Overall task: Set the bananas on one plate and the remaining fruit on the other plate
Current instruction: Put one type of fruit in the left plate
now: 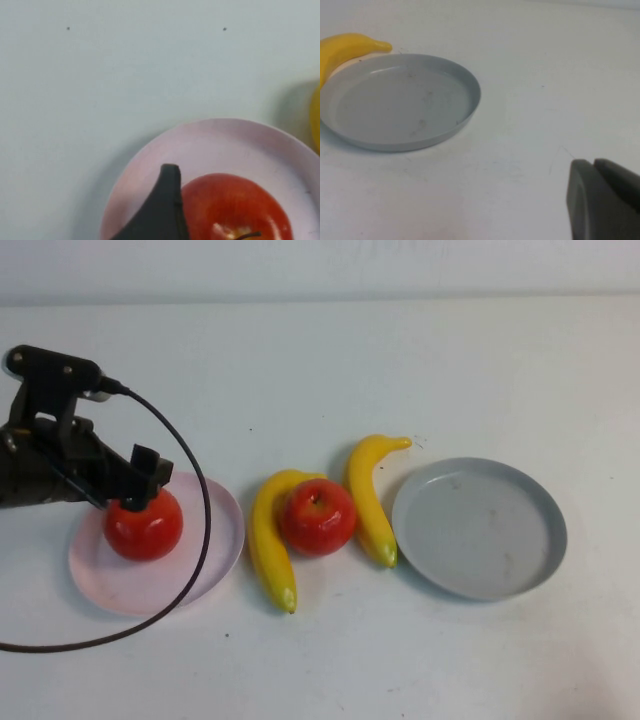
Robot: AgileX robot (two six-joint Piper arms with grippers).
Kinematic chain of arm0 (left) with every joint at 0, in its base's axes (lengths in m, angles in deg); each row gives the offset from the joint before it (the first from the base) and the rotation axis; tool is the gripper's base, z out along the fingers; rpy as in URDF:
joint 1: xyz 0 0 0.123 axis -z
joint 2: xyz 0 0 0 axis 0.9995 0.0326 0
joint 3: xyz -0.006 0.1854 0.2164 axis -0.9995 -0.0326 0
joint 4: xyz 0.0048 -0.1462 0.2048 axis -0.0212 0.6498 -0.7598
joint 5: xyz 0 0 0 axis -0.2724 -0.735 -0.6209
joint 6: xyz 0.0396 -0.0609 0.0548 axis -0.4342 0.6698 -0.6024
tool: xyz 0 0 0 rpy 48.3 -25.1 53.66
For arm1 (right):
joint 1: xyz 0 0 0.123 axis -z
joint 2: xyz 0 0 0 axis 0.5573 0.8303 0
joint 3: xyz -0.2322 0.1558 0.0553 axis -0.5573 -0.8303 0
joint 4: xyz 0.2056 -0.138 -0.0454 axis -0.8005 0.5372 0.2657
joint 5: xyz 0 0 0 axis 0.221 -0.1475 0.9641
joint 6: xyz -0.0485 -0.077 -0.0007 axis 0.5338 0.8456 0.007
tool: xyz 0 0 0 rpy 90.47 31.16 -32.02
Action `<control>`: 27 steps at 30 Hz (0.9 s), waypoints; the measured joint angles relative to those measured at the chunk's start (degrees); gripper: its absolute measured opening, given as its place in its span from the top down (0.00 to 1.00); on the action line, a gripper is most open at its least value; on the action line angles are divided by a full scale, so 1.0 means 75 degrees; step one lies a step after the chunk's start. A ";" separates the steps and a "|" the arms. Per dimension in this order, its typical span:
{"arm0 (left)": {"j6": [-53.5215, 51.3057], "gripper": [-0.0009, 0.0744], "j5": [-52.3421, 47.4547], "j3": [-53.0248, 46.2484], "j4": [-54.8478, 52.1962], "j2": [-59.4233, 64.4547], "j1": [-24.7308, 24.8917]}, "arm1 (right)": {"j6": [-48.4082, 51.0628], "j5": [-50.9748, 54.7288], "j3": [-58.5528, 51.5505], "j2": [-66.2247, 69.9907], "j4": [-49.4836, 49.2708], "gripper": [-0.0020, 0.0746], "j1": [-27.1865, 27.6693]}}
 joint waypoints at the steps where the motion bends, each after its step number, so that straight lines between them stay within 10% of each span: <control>1: 0.0000 0.11 -0.0077 0.0000 0.0070 -0.0113 0.0000 | 0.0000 0.0000 0.0000 0.0000 0.0000 0.99 0.0000; 17: -0.4733 0.11 -0.0459 0.0014 0.3068 0.0245 0.2435 | 0.0000 0.0000 0.0000 0.0000 0.0000 0.99 0.0000; 27: -0.5672 0.11 -0.0220 0.1078 0.3694 0.1541 0.2777 | 0.0000 0.0012 0.0000 0.0000 0.0000 0.99 0.0000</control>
